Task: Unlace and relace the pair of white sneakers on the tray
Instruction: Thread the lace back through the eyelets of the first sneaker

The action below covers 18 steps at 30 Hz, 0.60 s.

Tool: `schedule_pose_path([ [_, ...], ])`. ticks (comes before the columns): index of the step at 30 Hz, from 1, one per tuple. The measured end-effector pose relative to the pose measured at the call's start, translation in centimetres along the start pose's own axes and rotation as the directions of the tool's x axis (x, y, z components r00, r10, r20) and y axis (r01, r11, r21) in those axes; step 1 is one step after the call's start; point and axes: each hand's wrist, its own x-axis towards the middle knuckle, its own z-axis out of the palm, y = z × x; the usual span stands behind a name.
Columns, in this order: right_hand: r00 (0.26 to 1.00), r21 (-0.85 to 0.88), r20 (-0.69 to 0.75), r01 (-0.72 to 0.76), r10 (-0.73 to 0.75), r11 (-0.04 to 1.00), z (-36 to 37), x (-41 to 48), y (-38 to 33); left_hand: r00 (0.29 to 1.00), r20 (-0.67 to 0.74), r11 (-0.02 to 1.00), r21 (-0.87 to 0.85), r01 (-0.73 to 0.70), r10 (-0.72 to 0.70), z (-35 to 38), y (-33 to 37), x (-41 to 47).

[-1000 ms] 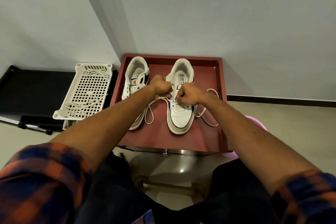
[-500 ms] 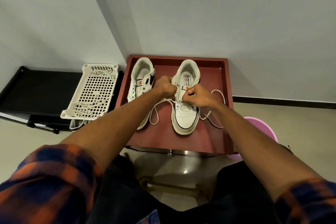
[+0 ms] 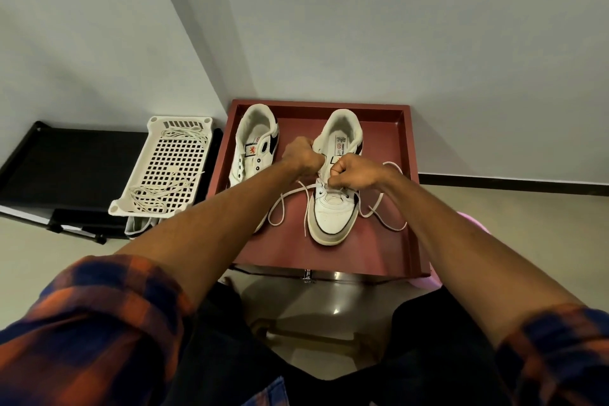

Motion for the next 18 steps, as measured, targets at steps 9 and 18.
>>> schedule_pose_path([
  [9, 0.998, 0.118, 0.049, -0.046, 0.04, 0.992, 0.4, -1.0, 0.7, 1.0, 0.011, 1.0, -0.005, 0.019, -0.019, -0.1, -0.1, 0.0],
  [18, 0.997, 0.209, -0.036, -0.057, 0.066, 0.976, 1.1, -1.7, 2.1, 0.999, -0.045, 0.999, -0.04, 0.007, -0.009, 0.4, -0.1, -0.2],
])
